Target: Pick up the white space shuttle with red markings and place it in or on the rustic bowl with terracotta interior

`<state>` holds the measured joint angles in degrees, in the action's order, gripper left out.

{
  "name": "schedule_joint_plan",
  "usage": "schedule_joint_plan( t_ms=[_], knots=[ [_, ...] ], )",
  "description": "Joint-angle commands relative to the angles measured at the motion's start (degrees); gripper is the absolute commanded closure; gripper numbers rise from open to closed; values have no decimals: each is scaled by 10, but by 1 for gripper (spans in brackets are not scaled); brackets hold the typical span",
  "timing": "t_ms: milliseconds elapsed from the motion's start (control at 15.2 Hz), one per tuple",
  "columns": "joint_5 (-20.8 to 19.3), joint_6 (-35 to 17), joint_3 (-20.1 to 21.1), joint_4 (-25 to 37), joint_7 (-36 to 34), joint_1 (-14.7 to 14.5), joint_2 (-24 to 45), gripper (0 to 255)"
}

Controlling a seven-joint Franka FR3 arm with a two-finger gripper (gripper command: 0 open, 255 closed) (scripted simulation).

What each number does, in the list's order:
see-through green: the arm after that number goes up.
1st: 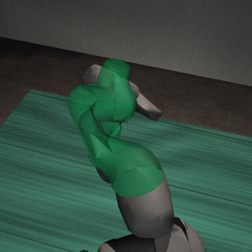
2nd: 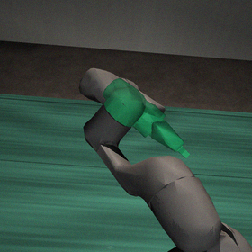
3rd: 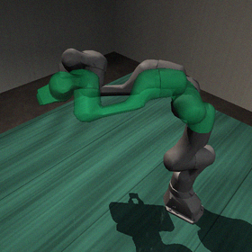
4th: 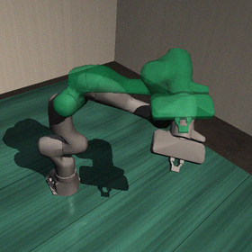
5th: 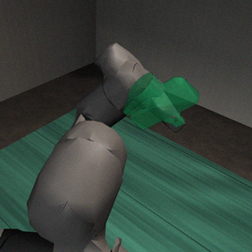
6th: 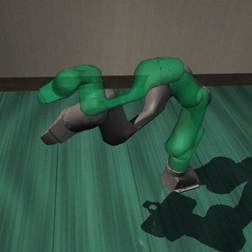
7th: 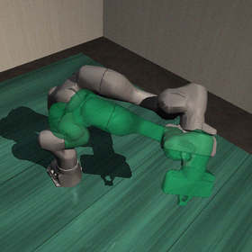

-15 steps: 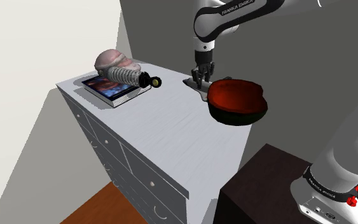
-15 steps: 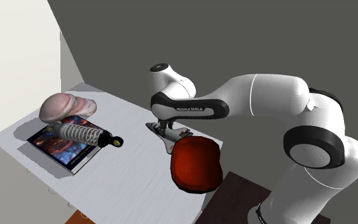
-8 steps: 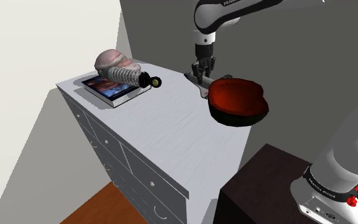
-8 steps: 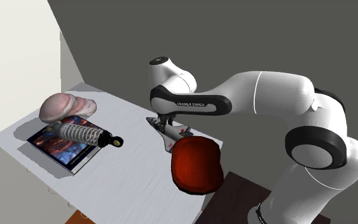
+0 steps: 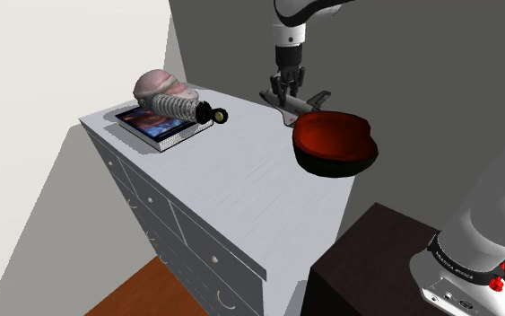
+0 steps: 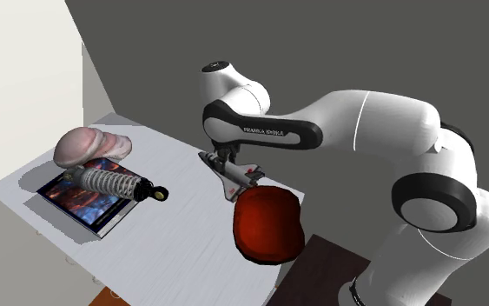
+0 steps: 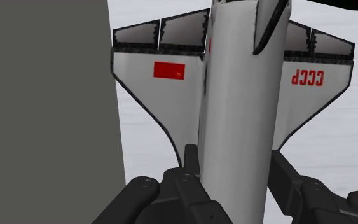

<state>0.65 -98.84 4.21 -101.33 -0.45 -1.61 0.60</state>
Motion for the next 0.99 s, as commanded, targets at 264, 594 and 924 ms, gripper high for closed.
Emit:
schedule_joint_plan(
  t_ms=[264,594,924],
  knots=[
    [0,47,0,52,0,0,5,255],
    [-1,87,0,98,-1,0,11,255],
    [-2,129,0,150,-2,0,21,255]
  ],
)
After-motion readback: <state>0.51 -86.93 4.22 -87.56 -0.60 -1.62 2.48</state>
